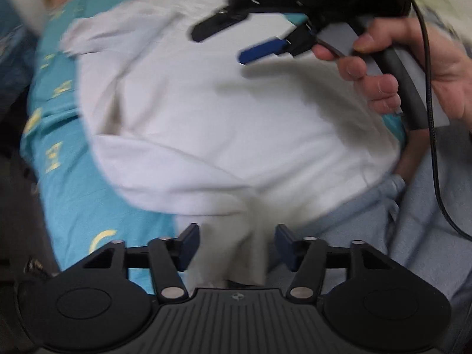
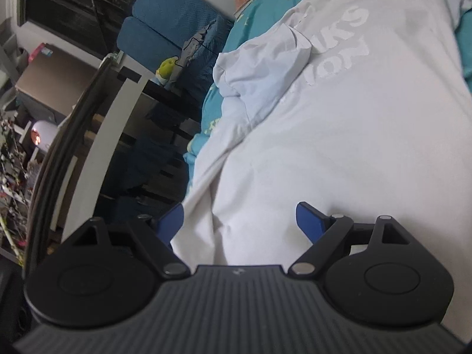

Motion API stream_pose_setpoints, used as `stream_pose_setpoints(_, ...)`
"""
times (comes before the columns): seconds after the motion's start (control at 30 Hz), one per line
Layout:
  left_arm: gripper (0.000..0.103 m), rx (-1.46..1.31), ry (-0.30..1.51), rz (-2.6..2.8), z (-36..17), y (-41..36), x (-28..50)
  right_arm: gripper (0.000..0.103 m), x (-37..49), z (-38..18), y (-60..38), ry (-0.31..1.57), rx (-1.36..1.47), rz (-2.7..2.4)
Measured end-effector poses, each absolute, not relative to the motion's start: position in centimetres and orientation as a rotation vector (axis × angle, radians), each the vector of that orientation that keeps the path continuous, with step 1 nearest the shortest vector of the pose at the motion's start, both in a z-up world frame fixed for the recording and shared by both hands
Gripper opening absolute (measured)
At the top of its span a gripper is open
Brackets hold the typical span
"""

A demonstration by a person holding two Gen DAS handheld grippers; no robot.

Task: Fold clothes
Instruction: 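Grasp the opposite side with both grippers, fold it over the middle, release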

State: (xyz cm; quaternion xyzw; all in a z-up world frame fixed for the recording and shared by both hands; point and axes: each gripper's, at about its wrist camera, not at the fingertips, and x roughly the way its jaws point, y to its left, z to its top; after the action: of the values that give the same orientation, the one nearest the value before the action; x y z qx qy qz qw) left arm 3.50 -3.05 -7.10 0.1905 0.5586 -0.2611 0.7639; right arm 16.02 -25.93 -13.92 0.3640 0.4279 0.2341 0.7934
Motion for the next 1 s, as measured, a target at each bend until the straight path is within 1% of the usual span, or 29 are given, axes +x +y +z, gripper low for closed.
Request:
stream_pose_setpoints(0.03,0.075,0.358,1.194,-0.542,-6.8,-1.8,3.8,0.084,17.3,-14.0,-25.4,0.925,0.805,0.506)
stream_pose_setpoints(0.1,0.079,0.255,1.182,-0.507,-6.8,0.0,4.6,0.084,19.8,-14.6,-24.1,0.936,0.84,0.504)
stream_pose_setpoints(0.13,0.079,0.229,1.21,-0.494,-7.6,0.1,4.9,0.084,21.1,-15.2,-23.3,0.946,0.849,0.496)
stream_pose_setpoints(0.2,0.078,0.177,1.266,-0.467,-9.2,0.3,5.3,0.082,23.4,-17.0,-21.7,0.976,0.876,0.488)
stream_pose_setpoints(0.23,0.076,0.151,1.294,-0.453,-10.0,0.4,5.5,0.081,24.4,-17.9,-20.7,0.989,0.893,0.496)
stream_pose_setpoints(0.27,0.074,0.16,1.326,-0.443,-10.9,0.4,5.7,0.078,25.2,-18.5,-19.6,0.995,0.903,0.514)
stream_pose_setpoints(0.3,0.07,0.166,1.335,-0.458,-11.1,0.3,5.6,0.075,25.9,-18.8,-18.6,0.998,0.885,0.53)
stream_pose_setpoints(0.37,0.067,0.179,1.353,-0.488,-11.5,0.1,5.6,0.073,27.1,-19.2,-16.4,1.001,0.829,0.555)
stream_pose_setpoints(0.4,0.059,0.186,1.362,-0.503,-11.7,0.0,5.5,0.072,27.7,-19.4,-15.5,1.001,0.799,0.553)
stream_pose_setpoints(0.43,0.041,0.192,1.371,-0.518,-11.9,-0.1,5.5,0.065,28.2,-19.6,-15.0,0.993,0.781,0.542)
stream_pose_setpoints(0.47,0.03,0.217,1.368,-0.519,-11.9,-0.2,5.2,0.055,28.7,-19.8,-14.7,0.979,0.778,0.531)
stream_pose_setpoints(0.5,0.009,0.242,1.365,-0.52,-12.0,-0.4,5.0,0.047,29.0,-19.9,-14.6,0.969,0.776,0.524)
stream_pose_setpoints(0.53,0.008,0.263,1.352,-0.523,-11.8,-0.5,4.7,0.026,29.3,-20.0,-14.6,0.96,0.771,0.518)
stream_pose_setpoints(0.57,0.007,0.278,1.332,-0.528,-11.3,-0.7,4.3,0.014,29.5,-20.0,-14.6,0.95,0.761,0.512)
stream_pose_setpoints(0.6,0.006,0.294,1.312,-0.533,-10.6,-0.8,3.9,0.01,29.6,-19.7,-14.8,0.936,0.75,0.511)
stream_pose_setpoints(0.67,0.006,0.358,1.255,-0.546,-9.1,-1.3,2.6,0.007,29.8,-19.2,-15.3,0.907,0.727,0.513)
stream_pose_setpoints(0.8,0.006,0.504,1.141,-0.598,-7.0,-2.8,-0.2,0.007,30.0,-17.0,-16.8,0.829,0.656,0.492)
stream_pose_setpoints(0.9,0.006,0.544,1.12,-0.625,-7.9,-4.0,-0.7,0.007,30.0,-16.0,-18.0,0.795,0.581,0.465)
stream_pose_setpoints(1.0,0.006,0.557,1.16,-0.629,-9.6,-4.9,-0.1,0.007,30.1,-17.5,-18.4,0.82,0.515,0.432)
